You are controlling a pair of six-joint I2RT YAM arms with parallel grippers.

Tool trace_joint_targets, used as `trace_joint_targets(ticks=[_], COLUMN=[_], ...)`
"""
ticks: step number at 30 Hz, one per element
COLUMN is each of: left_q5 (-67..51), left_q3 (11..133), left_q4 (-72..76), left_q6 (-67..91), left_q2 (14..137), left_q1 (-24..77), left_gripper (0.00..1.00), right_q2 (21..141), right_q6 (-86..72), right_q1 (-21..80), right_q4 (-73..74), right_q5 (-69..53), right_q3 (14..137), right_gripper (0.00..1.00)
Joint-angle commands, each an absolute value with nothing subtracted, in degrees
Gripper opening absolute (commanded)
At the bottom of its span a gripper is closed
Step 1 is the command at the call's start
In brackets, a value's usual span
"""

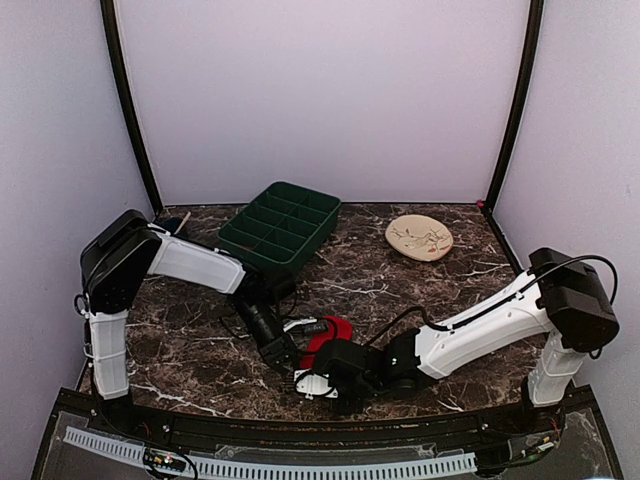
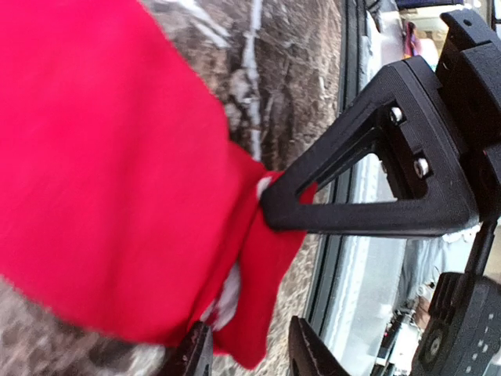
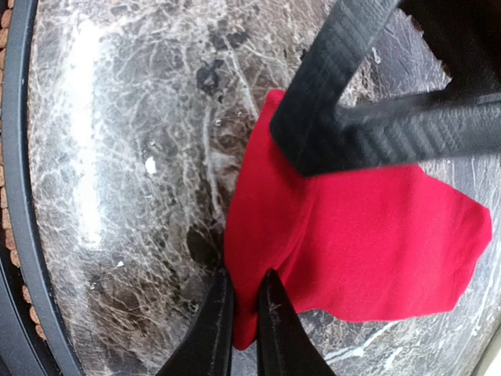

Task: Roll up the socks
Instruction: Roll the sock at the center of the board.

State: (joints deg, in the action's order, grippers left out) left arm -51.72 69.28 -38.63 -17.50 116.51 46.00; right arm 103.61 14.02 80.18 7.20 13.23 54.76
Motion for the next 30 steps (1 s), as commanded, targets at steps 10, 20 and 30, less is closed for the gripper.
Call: trace_joint_targets(ticks=[10, 20, 30], left_q5=[-37.43, -26.46, -20.37], left_q3=[63.2, 54.44, 45.75], left_q4=[-27.97, -16.78, -6.0], left_q6=[-10.73, -3.74, 1.04], left_q2=[106.73, 95.53, 85.14], left_q1=[43.1, 42.93, 44.48], left_gripper=[0.36, 0.37, 0.38], right_q2=[102.12, 102.46, 104.34], right_q6=[7.34, 4.66, 1.52], right_q1=[76.72, 72.22, 65.16], right_q4=[11.96, 15.74, 18.08], right_q5=[4.94, -5.12, -23.41], right_q3=[54.95, 57.3, 58.48], right_gripper=[0.11, 0.11, 0.12])
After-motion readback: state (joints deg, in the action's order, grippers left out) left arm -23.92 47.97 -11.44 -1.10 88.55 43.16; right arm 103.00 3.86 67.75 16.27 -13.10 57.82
